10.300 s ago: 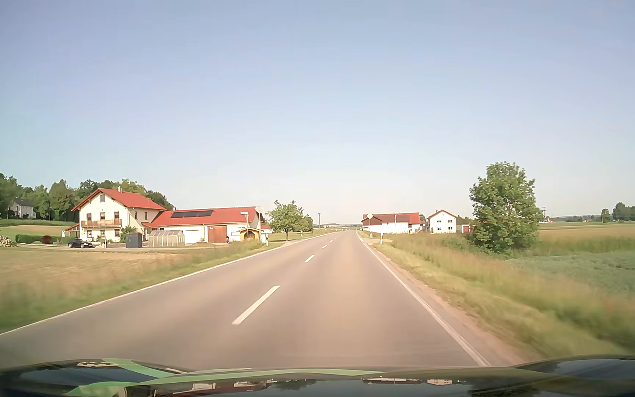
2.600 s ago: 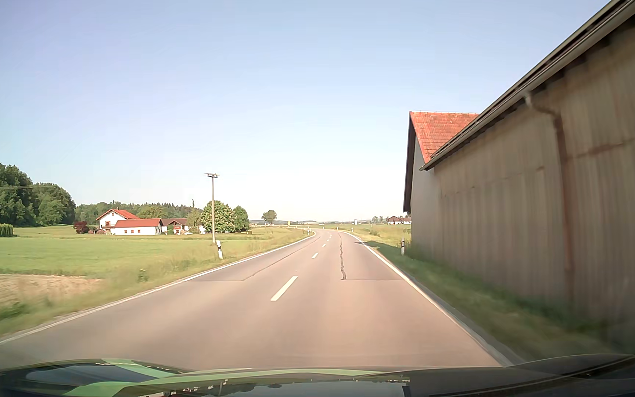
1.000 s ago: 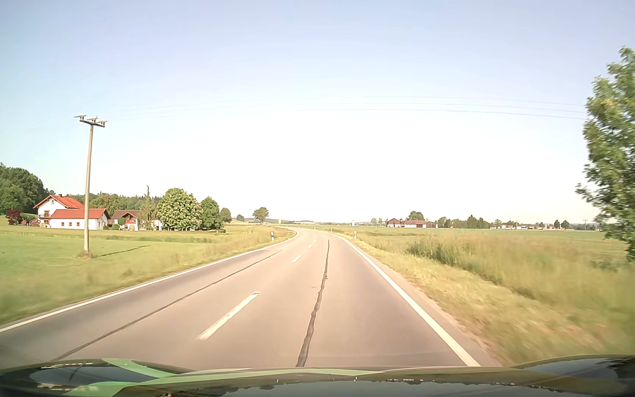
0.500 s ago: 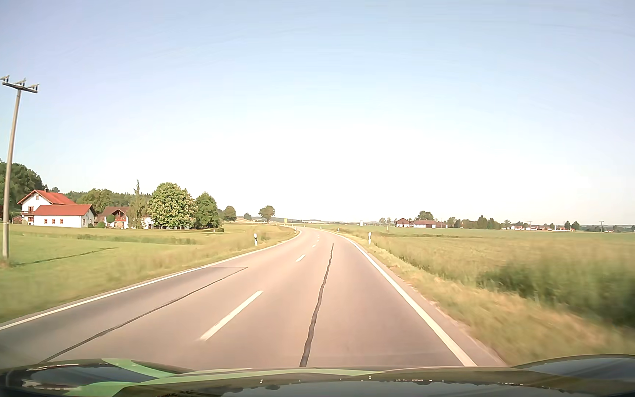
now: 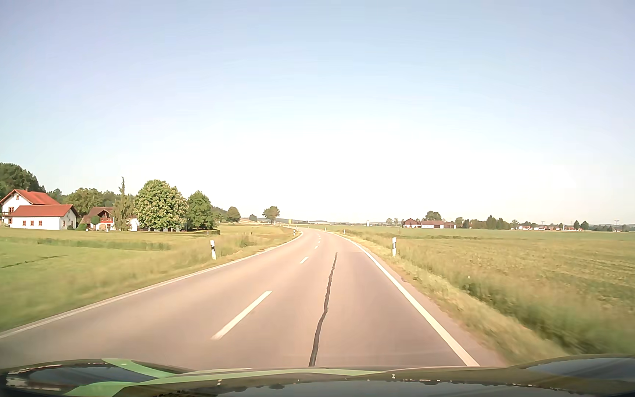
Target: Follow the waypoints while adhering to traffic rules and regulations
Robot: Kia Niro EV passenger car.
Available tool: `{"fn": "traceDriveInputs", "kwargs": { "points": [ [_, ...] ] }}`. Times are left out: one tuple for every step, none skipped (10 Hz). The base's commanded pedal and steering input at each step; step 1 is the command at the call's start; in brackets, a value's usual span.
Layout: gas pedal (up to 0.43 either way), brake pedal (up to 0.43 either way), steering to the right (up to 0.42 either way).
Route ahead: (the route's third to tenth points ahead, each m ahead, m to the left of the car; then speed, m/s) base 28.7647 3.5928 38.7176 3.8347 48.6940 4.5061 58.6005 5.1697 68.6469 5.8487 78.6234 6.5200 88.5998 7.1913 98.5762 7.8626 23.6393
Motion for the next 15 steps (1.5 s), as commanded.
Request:
{"fn": "traceDriveInputs", "kwargs": {
  "points": [
    [0.197, 0.000, -0.009],
    [0.197, 0.000, -0.009],
    [0.169, 0.000, -0.009],
    [0.110, 0.000, -0.009],
    [0.110, 0.000, -0.009],
    [0.118, 0.000, -0.009],
    [0.157, 0.000, -0.009],
    [0.197, 0.000, -0.009],
    [0.197, 0.000, -0.009],
    [0.209, 0.000, -0.009],
    [0.209, 0.000, -0.009],
    [0.209, 0.000, -0.009],
    [0.209, 0.000, -0.009],
    [0.209, 0.000, -0.008],
    [0.209, 0.000, -0.008]
  ]
}}
